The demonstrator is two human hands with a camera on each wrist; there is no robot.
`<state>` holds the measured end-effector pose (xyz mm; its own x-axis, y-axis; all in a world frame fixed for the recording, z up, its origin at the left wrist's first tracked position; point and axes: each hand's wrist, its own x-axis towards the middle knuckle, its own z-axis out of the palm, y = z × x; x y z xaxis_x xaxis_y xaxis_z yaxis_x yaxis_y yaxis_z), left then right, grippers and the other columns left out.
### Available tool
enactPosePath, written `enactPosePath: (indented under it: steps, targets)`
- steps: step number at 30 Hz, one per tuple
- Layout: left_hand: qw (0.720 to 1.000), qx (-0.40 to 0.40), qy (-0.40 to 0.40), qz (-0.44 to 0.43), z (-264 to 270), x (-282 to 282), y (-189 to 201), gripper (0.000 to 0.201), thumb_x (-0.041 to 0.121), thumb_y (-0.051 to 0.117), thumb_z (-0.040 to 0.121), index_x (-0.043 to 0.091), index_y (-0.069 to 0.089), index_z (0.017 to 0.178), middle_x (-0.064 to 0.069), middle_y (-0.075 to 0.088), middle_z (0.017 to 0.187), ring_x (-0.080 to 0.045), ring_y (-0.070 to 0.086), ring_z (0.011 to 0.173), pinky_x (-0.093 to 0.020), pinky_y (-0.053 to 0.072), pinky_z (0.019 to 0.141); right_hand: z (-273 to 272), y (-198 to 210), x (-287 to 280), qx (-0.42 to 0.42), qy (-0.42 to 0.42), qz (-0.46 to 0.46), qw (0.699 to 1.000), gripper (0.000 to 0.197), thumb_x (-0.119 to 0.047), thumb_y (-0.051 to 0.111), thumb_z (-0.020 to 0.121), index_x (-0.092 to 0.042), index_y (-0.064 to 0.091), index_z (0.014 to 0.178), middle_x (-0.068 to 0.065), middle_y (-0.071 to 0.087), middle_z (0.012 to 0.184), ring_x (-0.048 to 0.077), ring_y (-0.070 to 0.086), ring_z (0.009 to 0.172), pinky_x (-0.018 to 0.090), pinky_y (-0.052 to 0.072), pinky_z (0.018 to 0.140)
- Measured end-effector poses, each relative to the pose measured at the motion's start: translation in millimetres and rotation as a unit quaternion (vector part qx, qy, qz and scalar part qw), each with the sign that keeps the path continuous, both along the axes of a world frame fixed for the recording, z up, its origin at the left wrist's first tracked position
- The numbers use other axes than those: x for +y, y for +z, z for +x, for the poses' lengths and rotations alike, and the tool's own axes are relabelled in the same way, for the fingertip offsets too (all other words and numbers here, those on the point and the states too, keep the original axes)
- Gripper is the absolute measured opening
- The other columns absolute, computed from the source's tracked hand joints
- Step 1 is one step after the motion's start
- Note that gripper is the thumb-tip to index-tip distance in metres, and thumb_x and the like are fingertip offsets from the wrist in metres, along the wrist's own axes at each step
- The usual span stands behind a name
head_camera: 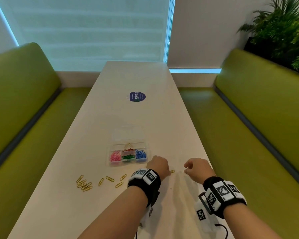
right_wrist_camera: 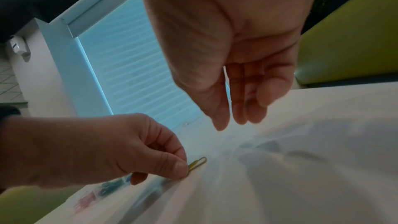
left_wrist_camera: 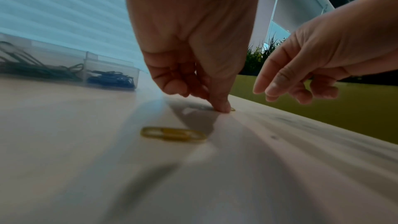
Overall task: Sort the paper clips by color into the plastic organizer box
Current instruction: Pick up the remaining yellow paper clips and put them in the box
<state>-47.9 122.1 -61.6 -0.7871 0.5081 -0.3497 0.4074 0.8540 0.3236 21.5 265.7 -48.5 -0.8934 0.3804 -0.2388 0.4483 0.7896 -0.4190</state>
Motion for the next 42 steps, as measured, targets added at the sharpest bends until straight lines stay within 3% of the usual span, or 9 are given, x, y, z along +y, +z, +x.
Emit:
enactPosePath:
  steps: [6, 12, 16, 20, 23, 27, 30, 37, 42]
  targets:
    - [0.999, 0.001, -0.001, 0.039, 4, -15, 7, 0.023, 0.023, 0.061, 0.085, 0.007, 0.071, 0.098, -0.011, 0.069, 0.105, -0.025, 0.063, 0.102, -0.033, 0.052, 0.082, -1, 5, -16, -0.002, 0.02, -0.007, 1.0, 0.024, -0.02, 0.059, 0.088, -0.02, 0.066, 0.111, -0.002, 0.064, 0.112, 0.015, 0.06, 0.103, 0.027, 0.049, 0.091]
    - [0.99, 0.056, 0.069, 0.112, -11, -50, 26, 0.014, 0.013, 0.058, 0.083, 0.009, 0.065, 0.094, -0.007, 0.068, 0.101, -0.022, 0.062, 0.099, -0.027, 0.045, 0.075, -4, 5, -49, -0.023, 0.089, -0.03, 0.995, 0.025, -0.025, 0.066, 0.084, -0.019, 0.067, 0.108, -0.002, 0.066, 0.11, 0.013, 0.06, 0.102, 0.027, 0.049, 0.093]
    - [0.981, 0.091, 0.119, 0.126, -23, -78, 32, 0.013, 0.014, 0.057, 0.085, 0.015, 0.066, 0.093, -0.002, 0.068, 0.104, -0.021, 0.06, 0.103, -0.028, 0.045, 0.081, -10, 5, -77, -0.057, 0.139, -0.043, 0.988, 0.025, -0.029, 0.074, 0.077, -0.019, 0.07, 0.1, -0.003, 0.066, 0.105, 0.013, 0.061, 0.097, 0.026, 0.051, 0.089]
    - [0.978, 0.094, 0.138, 0.125, -23, -96, 33, 0.018, 0.012, 0.052, 0.087, 0.017, 0.063, 0.101, -0.003, 0.066, 0.11, -0.021, 0.059, 0.103, -0.026, 0.041, 0.076, -14, 3, -94, -0.089, 0.167, -0.034, 0.981, 0.025, -0.027, 0.076, 0.073, -0.017, 0.071, 0.096, -0.002, 0.065, 0.096, 0.012, 0.059, 0.09, 0.027, 0.051, 0.083]
    - [0.976, 0.097, 0.148, 0.124, -19, -104, 32, 0.024, 0.014, 0.051, 0.089, 0.021, 0.059, 0.11, -0.001, 0.065, 0.116, -0.022, 0.059, 0.107, -0.028, 0.043, 0.082, -16, 0, -99, -0.101, 0.169, -0.024, 0.98, 0.02, -0.024, 0.076, 0.073, -0.016, 0.072, 0.091, -0.006, 0.06, 0.086, 0.011, 0.057, 0.084, 0.026, 0.051, 0.08]
    - [0.979, 0.096, 0.132, 0.121, -17, -111, 33, 0.031, 0.017, 0.05, 0.093, 0.025, 0.057, 0.122, 0.001, 0.062, 0.125, -0.022, 0.058, 0.114, -0.031, 0.044, 0.092, -17, 1, -101, -0.105, 0.164, -0.015, 0.981, 0.008, -0.023, 0.074, 0.076, -0.021, 0.067, 0.075, -0.001, 0.068, 0.093, 0.014, 0.062, 0.09, 0.027, 0.052, 0.081]
    - [0.98, 0.09, 0.13, 0.117, -17, -113, 35, 0.03, 0.016, 0.048, 0.094, 0.025, 0.062, 0.118, -0.001, 0.062, 0.126, -0.022, 0.058, 0.114, -0.03, 0.044, 0.093, -15, 1, -102, -0.103, 0.158, -0.013, 0.982, 0.023, -0.025, 0.073, 0.077, -0.026, 0.057, 0.06, 0.0, 0.069, 0.095, 0.014, 0.063, 0.094, 0.026, 0.054, 0.083]
    - [0.979, 0.099, 0.136, 0.119, -20, -111, 38, 0.03, 0.016, 0.043, 0.095, 0.024, 0.064, 0.114, 0.0, 0.063, 0.123, -0.021, 0.058, 0.111, -0.029, 0.044, 0.087, -17, 2, -100, -0.106, 0.15, -0.031, 0.982, 0.023, -0.022, 0.067, 0.079, -0.025, 0.055, 0.061, -0.007, 0.058, 0.078, 0.011, 0.057, 0.081, 0.024, 0.053, 0.081]
    - [0.973, 0.12, 0.173, 0.091, -38, -117, 37, 0.023, 0.023, 0.048, 0.094, 0.024, 0.065, 0.11, -0.003, 0.064, 0.115, -0.022, 0.058, 0.107, -0.031, 0.046, 0.083, -28, 13, -94, -0.059, 0.138, -0.046, 0.988, 0.023, -0.017, 0.063, 0.084, -0.024, 0.052, 0.064, -0.009, 0.054, 0.075, 0.012, 0.058, 0.081, 0.027, 0.054, 0.082]
